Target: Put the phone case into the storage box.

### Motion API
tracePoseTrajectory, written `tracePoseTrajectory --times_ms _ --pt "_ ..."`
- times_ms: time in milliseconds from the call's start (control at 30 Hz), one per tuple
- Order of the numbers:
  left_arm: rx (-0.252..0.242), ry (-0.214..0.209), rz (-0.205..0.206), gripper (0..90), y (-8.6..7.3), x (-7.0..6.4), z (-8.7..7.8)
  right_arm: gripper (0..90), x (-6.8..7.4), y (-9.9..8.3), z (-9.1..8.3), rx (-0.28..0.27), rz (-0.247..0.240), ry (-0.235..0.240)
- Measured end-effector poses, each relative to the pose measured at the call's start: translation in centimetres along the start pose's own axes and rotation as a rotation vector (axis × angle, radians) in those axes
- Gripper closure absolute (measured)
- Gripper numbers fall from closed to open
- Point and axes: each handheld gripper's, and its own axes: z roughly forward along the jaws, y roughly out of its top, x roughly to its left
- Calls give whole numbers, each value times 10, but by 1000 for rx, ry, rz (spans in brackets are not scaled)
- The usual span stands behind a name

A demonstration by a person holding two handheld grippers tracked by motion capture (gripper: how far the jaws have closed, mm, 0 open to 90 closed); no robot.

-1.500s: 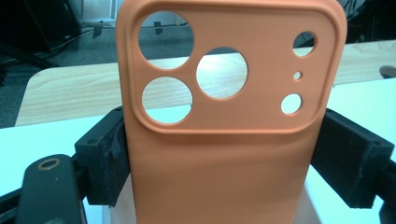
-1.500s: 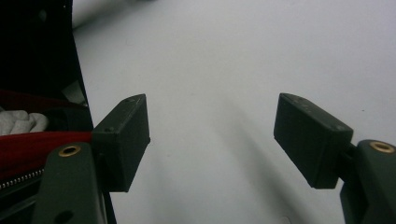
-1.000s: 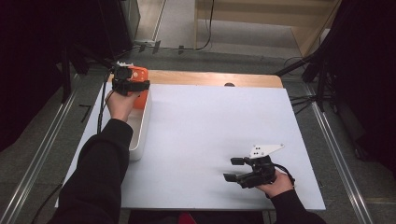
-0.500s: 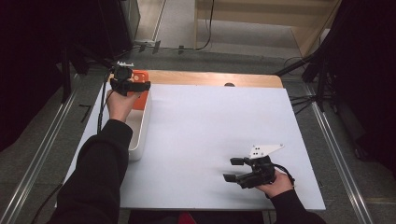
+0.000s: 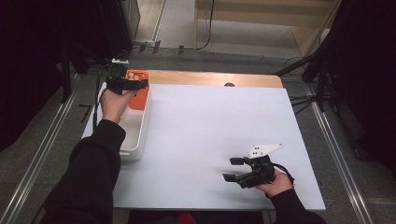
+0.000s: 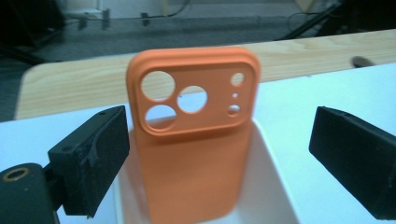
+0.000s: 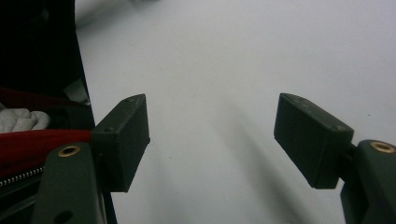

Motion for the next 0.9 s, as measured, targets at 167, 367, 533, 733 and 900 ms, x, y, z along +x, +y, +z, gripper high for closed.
tracePoseTrajectory --times_ms 167,367,533,733,900 --pt "4 -40 4 51 1 0 -10 254 -1 0 -1 -2 2 -3" --pt "14 -85 14 51 3 -4 -22 254 -2 -1 -2 -6 4 -9" --pt "29 -121 38 51 3 -13 -29 253 -3 -1 -3 -4 7 -15" --pt "50 -183 82 51 2 -25 -34 252 -4 -2 -3 1 14 -20" --pt "59 -235 111 51 -1 -32 -36 252 -5 -3 -5 -3 17 -25"
